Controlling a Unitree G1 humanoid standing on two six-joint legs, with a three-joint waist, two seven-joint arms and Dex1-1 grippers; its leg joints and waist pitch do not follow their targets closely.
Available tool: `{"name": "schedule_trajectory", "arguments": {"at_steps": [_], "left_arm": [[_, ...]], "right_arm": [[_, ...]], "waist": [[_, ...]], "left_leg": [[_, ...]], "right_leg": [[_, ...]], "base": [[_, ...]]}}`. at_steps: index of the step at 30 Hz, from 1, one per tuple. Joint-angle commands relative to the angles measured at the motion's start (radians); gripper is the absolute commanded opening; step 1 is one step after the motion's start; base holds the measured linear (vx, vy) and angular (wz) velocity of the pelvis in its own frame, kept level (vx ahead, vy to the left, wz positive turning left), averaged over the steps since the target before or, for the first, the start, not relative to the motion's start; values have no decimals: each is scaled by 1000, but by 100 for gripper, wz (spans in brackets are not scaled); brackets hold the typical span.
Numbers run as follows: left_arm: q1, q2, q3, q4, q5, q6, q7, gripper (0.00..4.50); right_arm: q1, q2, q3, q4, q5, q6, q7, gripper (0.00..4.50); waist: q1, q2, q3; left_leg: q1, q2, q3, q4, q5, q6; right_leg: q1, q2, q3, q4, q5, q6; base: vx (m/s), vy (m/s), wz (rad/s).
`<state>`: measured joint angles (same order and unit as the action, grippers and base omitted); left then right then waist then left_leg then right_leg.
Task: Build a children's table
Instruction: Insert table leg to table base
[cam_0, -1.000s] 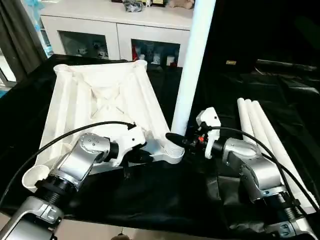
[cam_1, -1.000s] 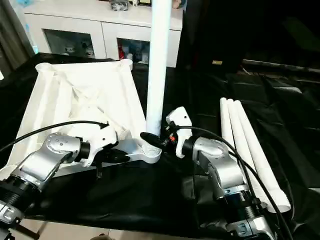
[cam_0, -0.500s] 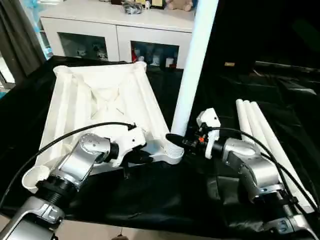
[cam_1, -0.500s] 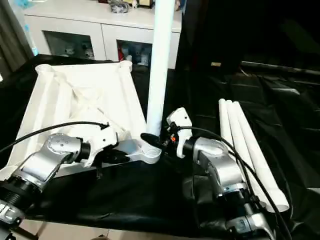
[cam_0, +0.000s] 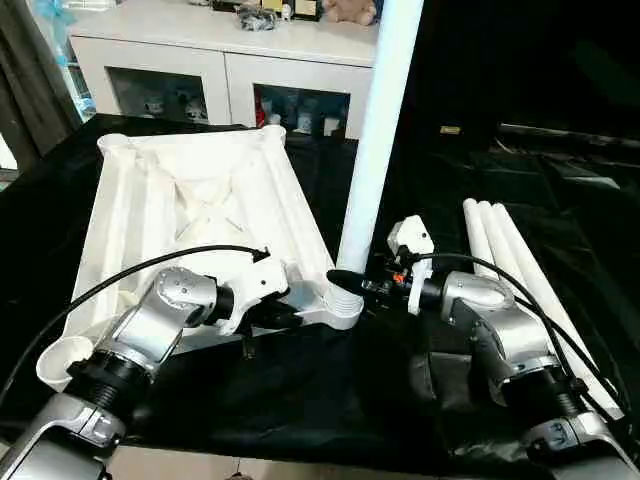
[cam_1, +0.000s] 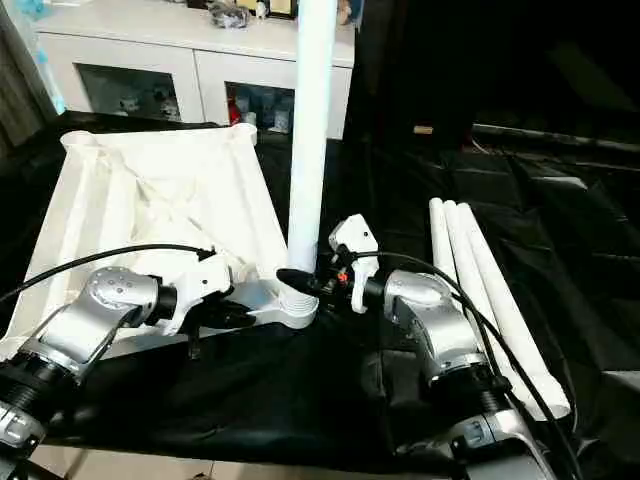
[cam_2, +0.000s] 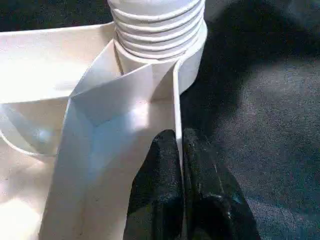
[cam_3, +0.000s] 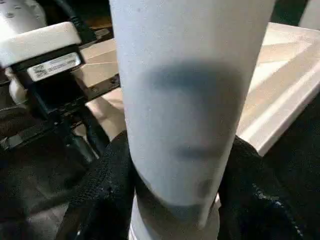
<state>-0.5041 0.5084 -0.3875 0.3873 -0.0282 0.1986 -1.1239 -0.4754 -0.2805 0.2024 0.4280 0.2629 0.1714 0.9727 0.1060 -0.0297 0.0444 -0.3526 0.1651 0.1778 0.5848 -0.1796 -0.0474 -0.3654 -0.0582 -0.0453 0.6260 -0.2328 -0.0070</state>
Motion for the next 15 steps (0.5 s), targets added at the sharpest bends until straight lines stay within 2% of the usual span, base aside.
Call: {"name": "schedule_trajectory", "arguments": {"at_steps": [1,2,3,4,6,10,15], "left_arm": [[-15,15,7,-120,-85,-59,-149,0],[-15,15,7,-120,-85,-59,-149,0],[-16,29,2,-133,-99,-46,-186,0],[-16,29,2,-133,-99,-46,-186,0],[-19,51,-5,-146,-112,-38,-238,0],[-24,56,-3,-137,-108,-45,-246,0],[-32,43,4,-112,-86,-63,-203,0]], "right_arm": [[66,-68,61,139,-86,65,40,188],[66,-68,61,139,-86,65,40,188],[65,-83,69,133,-84,62,73,188],[65,-83,69,133,-84,62,73,188],[61,-102,85,132,-87,54,117,188],[63,-109,87,127,-87,52,135,188],[69,-102,88,140,-103,32,129,188]], "waist": [[0,20,-39],[0,20,-39],[2,18,-48],[5,19,-50],[7,19,-51],[10,18,-50],[7,20,-44]], "left_leg": [[15,77,-40,-94,-400,-45],[15,77,-40,-94,-400,-45],[9,75,-34,-90,-314,-25],[9,75,-30,-85,-263,-10],[8,72,-27,-82,-225,4],[9,74,-26,-82,-219,10],[15,77,-30,-92,-306,-23]], "right_leg": [[5,-104,61,-99,-312,-185],[5,-104,61,-99,-312,-185],[15,-98,59,-87,-170,-211],[18,-96,56,-80,-83,-229],[22,-95,53,-75,-18,-244],[27,-96,50,-75,-26,-250],[22,-99,52,-87,-168,-233]], "base": [[0,0,0],[61,-8,-1],[65,-14,0],[65,-14,0],[27,-8,1],[0,0,0],[0,0,0]]}}
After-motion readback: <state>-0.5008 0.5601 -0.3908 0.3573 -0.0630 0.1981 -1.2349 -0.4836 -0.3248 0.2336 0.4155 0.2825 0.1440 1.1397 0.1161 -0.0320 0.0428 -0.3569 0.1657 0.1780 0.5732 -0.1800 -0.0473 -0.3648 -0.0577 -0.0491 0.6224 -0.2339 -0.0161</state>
